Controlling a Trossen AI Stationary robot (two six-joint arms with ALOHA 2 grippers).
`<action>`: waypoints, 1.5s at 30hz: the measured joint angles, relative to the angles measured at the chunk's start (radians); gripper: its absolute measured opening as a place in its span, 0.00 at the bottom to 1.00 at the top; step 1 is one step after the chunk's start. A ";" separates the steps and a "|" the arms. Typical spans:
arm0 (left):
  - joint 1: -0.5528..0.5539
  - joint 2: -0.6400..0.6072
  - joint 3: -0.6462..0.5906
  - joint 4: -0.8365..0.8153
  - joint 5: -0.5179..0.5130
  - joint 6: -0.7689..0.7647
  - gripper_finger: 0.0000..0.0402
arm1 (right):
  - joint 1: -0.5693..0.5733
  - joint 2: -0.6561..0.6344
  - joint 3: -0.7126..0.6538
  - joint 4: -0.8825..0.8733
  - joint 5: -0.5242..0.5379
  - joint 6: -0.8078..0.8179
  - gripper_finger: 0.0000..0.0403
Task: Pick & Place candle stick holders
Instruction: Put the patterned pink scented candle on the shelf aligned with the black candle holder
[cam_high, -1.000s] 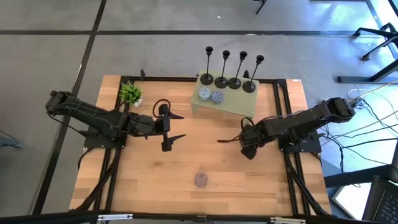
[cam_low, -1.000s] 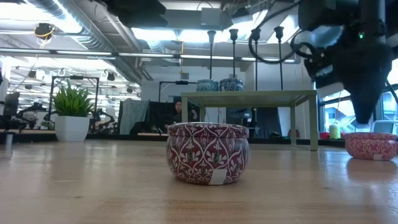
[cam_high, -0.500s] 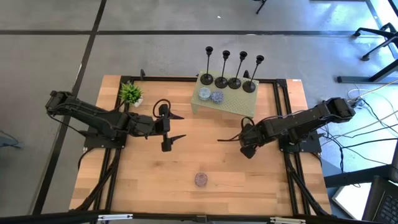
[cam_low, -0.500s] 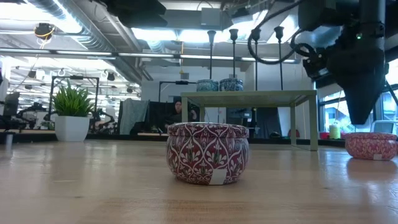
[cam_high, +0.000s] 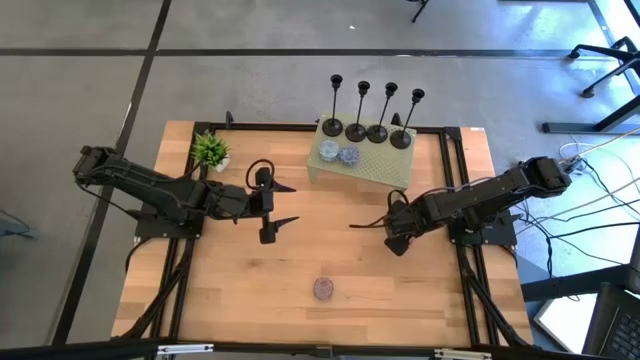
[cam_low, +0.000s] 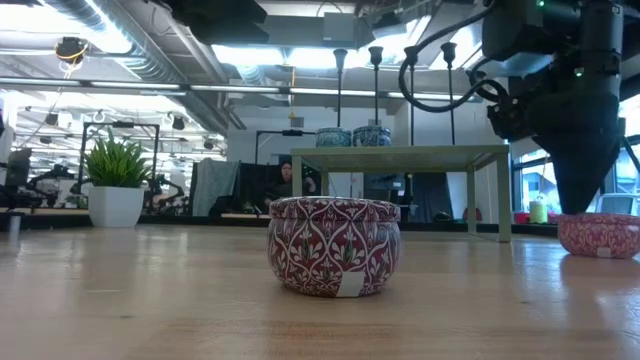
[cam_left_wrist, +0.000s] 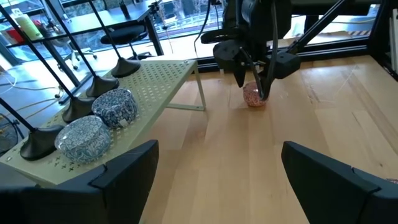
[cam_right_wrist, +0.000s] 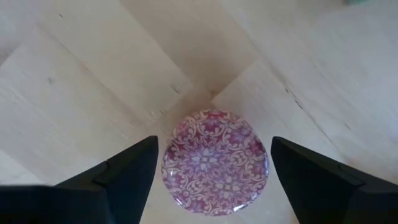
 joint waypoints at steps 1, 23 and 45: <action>0.000 0.000 0.000 0.000 0.000 0.000 0.84 | 0.000 0.000 0.000 0.000 -0.004 0.000 0.79; 0.000 0.000 0.000 -0.001 0.001 0.000 0.84 | 0.000 0.000 0.000 -0.026 -0.025 0.098 0.79; 0.000 0.001 0.000 -0.047 0.001 -0.045 0.84 | 0.056 0.000 0.000 -0.033 -0.032 0.338 0.79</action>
